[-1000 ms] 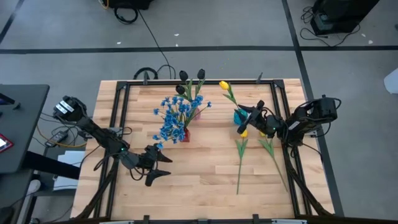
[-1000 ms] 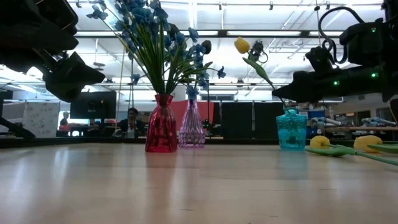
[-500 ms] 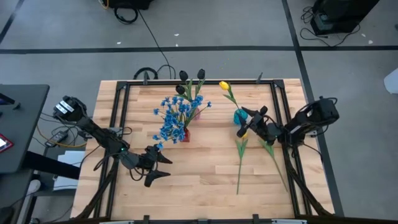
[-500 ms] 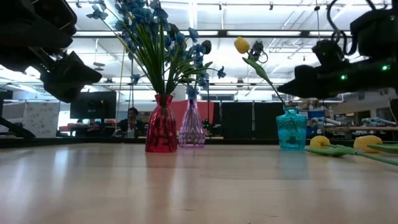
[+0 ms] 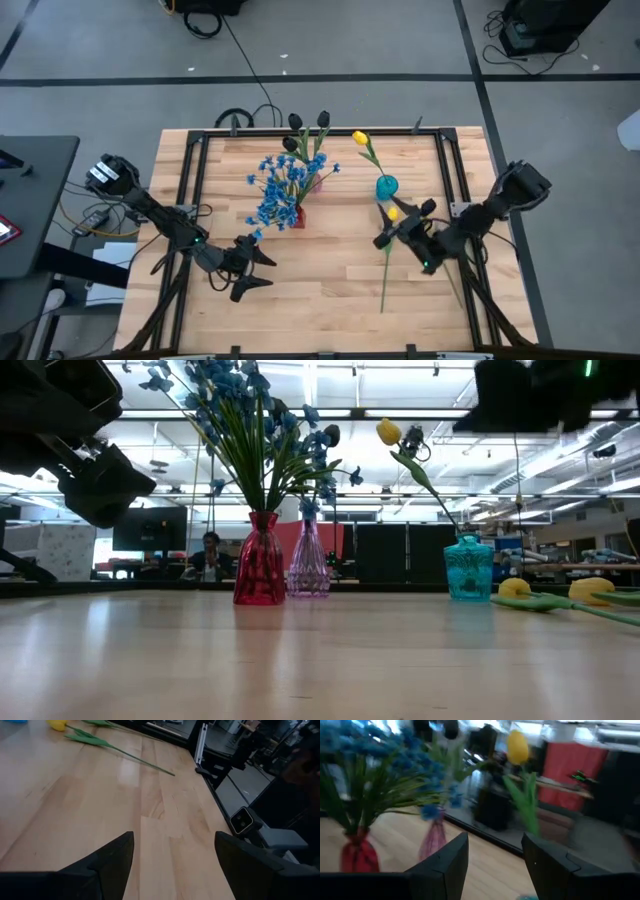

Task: Sort flowers into vase by color
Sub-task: Put the yellow tulip into the blue vase

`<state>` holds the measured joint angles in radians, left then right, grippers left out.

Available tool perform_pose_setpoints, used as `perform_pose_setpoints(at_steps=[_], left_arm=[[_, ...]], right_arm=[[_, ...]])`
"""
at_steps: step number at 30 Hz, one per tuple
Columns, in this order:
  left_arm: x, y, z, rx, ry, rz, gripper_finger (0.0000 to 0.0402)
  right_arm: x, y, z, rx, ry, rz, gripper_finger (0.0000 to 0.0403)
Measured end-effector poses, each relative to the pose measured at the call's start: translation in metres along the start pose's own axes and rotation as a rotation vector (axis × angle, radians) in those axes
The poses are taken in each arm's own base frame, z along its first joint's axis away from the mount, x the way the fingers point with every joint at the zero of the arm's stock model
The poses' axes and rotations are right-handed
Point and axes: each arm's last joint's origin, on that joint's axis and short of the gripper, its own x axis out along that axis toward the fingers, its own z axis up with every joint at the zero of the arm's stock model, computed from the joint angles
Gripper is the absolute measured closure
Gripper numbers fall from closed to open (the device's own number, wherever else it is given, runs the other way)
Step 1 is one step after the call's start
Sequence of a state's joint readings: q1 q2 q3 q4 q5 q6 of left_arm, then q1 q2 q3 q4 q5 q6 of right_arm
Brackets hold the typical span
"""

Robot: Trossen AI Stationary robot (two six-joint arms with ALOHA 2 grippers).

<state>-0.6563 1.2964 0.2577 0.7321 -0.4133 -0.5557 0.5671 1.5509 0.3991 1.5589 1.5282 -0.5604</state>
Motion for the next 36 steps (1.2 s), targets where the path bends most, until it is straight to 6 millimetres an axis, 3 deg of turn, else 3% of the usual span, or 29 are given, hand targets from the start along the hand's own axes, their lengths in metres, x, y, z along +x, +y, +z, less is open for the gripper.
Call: perform_pose_setpoints(at_steps=[6, 13, 17, 22, 26, 31, 36], left_arm=[[0.000, 0.000, 0.000, 0.001, 0.002, 0.002, 0.0120], [0.000, -0.001, -0.001, 0.095, 0.018, -0.027, 0.0120], [0.000, -0.002, 0.000, 0.135, 0.017, -0.050, 0.0120], [0.000, -0.004, 0.001, 0.145, 0.012, -0.092, 0.0120], [0.000, -0.005, 0.002, 0.143, 0.011, -0.107, 0.0120], [0.000, -0.005, 0.002, 0.144, 0.017, -0.118, 0.0120], [0.000, -0.005, 0.002, 0.122, 0.022, -0.122, 0.0120]], right_arm=[[-0.024, 0.028, 0.063, 0.097, 0.005, 0.066, 0.0207], [-0.038, 0.040, 0.088, 0.158, -0.012, 0.132, 0.0210], [-0.038, 0.055, 0.104, 0.187, -0.140, 0.302, 0.0215], [-0.023, 0.071, 0.145, 0.189, -0.305, 0.489, 0.0223], [-0.003, 0.086, 0.173, 0.104, -0.305, 0.600, 0.0230], [0.038, 0.092, 0.190, 0.019, -0.067, 0.767, 0.0238], [0.052, 0.076, 0.178, 0.028, 0.268, 0.591, 0.0239]])
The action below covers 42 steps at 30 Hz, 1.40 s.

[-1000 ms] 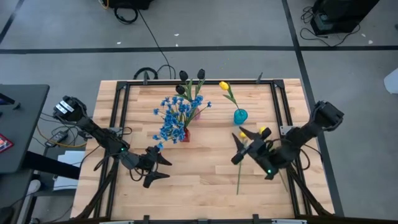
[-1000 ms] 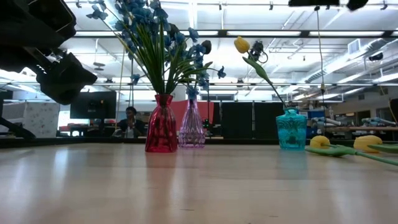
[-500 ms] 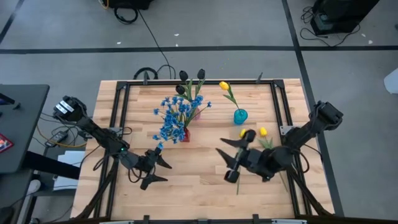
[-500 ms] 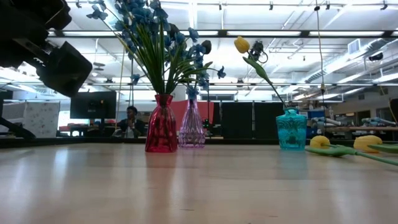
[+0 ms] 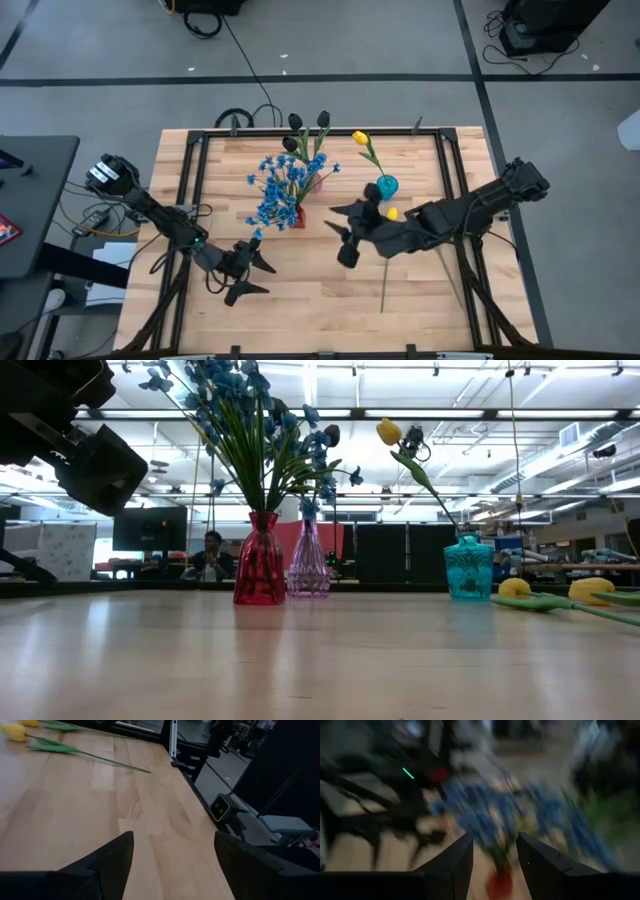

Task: Sort flowers into vase by color
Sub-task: Put the yellow tulip into the blue vase

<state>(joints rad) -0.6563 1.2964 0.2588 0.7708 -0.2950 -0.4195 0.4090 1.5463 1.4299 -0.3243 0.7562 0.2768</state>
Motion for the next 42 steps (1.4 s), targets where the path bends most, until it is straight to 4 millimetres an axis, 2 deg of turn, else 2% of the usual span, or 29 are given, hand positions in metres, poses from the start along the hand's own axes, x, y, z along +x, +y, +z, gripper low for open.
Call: perform_pose_setpoints(at_steps=[3, 7, 15, 19, 24, 27, 30, 35, 42], left_arm=[[0.000, 0.000, 0.000, -0.007, 0.006, -0.014, 0.0120], [0.000, 0.000, 0.000, -0.008, 0.009, -0.016, 0.0120], [0.000, 0.000, 0.000, 0.025, 0.005, -0.011, 0.0120], [0.000, 0.000, 0.000, 0.016, 0.007, -0.009, 0.0120], [0.000, 0.000, -0.001, 0.021, 0.010, -0.010, 0.0120], [0.000, 0.000, -0.001, 0.022, 0.010, -0.010, 0.0120], [0.000, 0.000, -0.001, 0.023, 0.011, -0.008, 0.0120], [0.000, 0.000, -0.001, 0.033, 0.008, -0.001, 0.0120], [0.000, 0.001, -0.001, 0.044, 0.008, 0.000, 0.0120]], right_arm=[[0.001, -0.014, -0.020, 0.123, 0.214, -0.050, 0.0239], [0.002, -0.027, -0.058, 0.308, 0.597, -0.099, 0.0239], [-0.027, -0.055, -0.126, 0.404, 1.252, -0.433, 0.0243], [-0.032, -0.060, -0.158, 0.447, 1.481, -0.469, 0.0246], [-0.035, -0.072, -0.203, 0.468, 1.637, -0.487, 0.0254], [-0.040, -0.079, -0.219, 0.464, 1.714, -0.506, 0.0265], [-0.044, -0.086, -0.229, 0.470, 1.722, -0.515, 0.0281], [-0.045, -0.096, -0.243, 0.528, 1.707, -0.438, 0.0308], [-0.053, -0.111, -0.252, 0.566, 1.703, -0.463, 0.0331]])
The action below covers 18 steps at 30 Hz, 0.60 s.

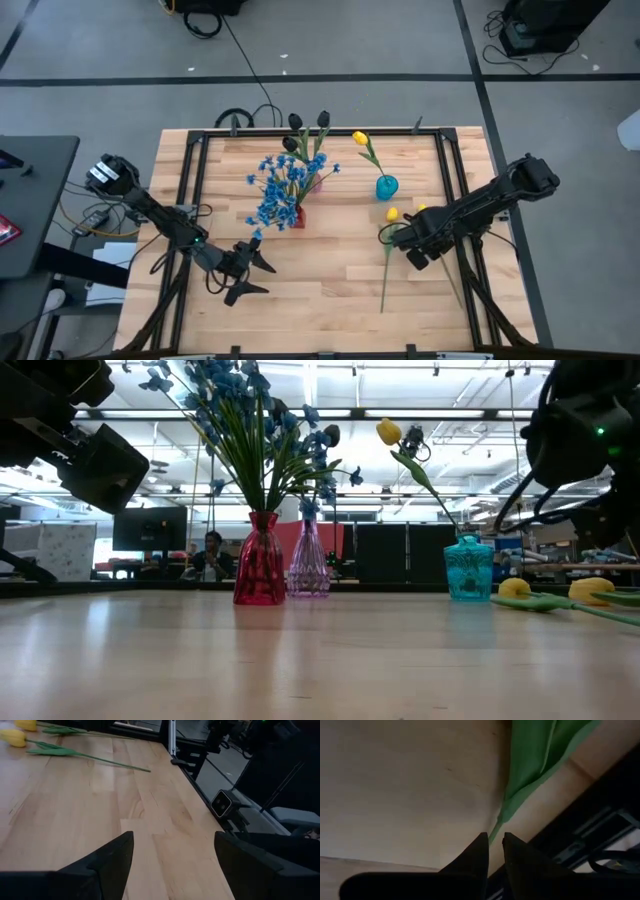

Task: Sort flowers into vase by color
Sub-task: Put the yellow tulip into the blue vase

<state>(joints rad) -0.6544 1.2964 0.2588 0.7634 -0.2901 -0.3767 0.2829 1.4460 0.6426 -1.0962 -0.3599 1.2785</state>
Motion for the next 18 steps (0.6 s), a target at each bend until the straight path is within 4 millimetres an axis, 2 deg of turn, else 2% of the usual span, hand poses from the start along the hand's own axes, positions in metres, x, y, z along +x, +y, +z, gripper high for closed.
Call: perform_pose_setpoints(at_steps=[18], left_arm=[[0.000, 0.002, -0.004, -0.008, 0.039, 0.016, 0.0120]], right_arm=[[0.017, -0.008, 0.012, 0.074, 0.014, 0.051, 0.0332]])
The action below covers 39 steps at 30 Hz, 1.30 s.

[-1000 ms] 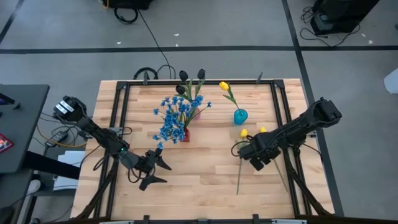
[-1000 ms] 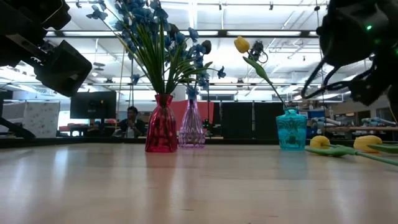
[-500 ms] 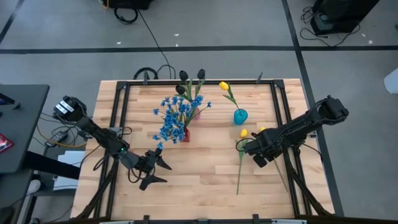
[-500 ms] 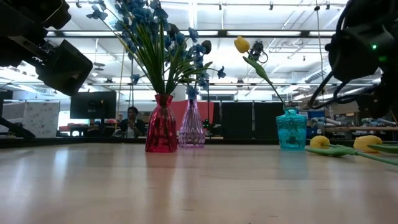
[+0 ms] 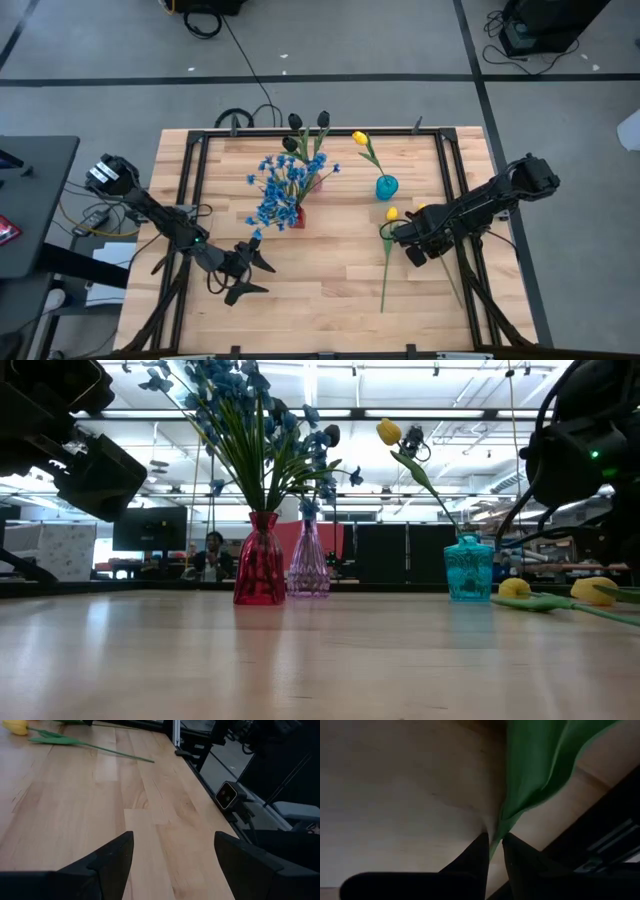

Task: Sort flowers into vase by color
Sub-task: Put the yellow tulip into the blue vase

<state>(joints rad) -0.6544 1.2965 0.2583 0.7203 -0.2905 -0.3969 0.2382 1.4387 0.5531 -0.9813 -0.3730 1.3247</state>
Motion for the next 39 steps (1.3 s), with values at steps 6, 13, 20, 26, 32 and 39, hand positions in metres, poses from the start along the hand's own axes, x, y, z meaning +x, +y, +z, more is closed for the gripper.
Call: perform_pose_setpoints(at_steps=[6, 13, 20, 26, 32, 39], left_arm=[[0.0000, -0.0001, -0.0001, 0.000, 0.003, -0.005, 0.0120], [0.0000, -0.0002, -0.0002, 0.000, 0.005, -0.009, 0.0120], [0.0000, -0.0005, -0.0004, 0.001, 0.009, -0.019, 0.0120], [0.0000, -0.0005, -0.0003, 0.002, 0.010, -0.019, 0.0120], [0.0000, -0.0005, -0.0004, 0.002, 0.010, -0.020, 0.0120], [0.0000, -0.0007, -0.0010, 0.003, 0.020, -0.029, 0.0120]], right_arm=[[-0.0003, 0.0024, 0.0006, -0.005, -0.010, 0.021, 0.0331], [-0.0003, 0.0027, 0.0005, -0.011, -0.013, 0.022, 0.0295], [-0.0006, 0.0006, 0.0000, 0.002, -0.013, -0.001, 0.0239], [-0.0006, 0.0023, 0.0004, -0.025, -0.016, 0.016, 0.0260], [-0.0008, 0.0043, 0.0010, -0.030, -0.026, 0.033, 0.0344], [-0.0016, 0.0043, 0.0008, -0.012, -0.033, 0.036, 0.0388]])
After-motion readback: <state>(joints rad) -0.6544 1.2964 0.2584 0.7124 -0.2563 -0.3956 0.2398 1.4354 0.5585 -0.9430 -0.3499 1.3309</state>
